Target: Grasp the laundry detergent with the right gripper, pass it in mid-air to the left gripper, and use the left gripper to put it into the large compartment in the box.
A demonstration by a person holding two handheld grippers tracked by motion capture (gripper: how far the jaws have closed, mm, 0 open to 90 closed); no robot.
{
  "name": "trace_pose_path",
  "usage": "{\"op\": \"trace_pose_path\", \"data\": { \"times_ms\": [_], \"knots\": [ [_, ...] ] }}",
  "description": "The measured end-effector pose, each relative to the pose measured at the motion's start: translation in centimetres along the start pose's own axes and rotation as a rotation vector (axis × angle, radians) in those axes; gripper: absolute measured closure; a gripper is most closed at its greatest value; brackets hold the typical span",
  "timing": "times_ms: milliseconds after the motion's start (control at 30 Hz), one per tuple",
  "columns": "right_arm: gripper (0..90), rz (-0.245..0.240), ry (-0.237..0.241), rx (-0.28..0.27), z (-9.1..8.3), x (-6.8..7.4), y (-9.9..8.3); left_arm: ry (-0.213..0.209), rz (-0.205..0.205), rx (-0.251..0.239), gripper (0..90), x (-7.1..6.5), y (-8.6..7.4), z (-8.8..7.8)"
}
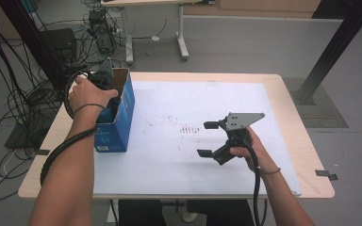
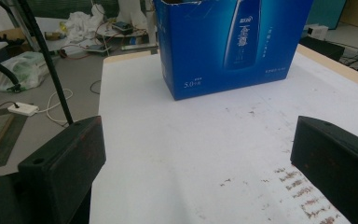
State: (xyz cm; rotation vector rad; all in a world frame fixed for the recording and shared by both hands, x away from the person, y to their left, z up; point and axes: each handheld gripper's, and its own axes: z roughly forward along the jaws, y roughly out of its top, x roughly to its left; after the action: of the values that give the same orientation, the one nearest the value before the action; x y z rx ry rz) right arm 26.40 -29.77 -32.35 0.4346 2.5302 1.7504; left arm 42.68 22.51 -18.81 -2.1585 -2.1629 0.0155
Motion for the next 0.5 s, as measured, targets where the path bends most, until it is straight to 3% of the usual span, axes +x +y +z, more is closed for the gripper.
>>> {"op": "trace_pose_path", "data": {
  "times_ms": [500],
  "knots": [
    [3.1, 0.000, 0.001, 0.000, 0.05, -0.03, 0.04, -0.003, -0.001, -0.002, 37.6, 0.13, -0.11, 0.00]
  ]
}}
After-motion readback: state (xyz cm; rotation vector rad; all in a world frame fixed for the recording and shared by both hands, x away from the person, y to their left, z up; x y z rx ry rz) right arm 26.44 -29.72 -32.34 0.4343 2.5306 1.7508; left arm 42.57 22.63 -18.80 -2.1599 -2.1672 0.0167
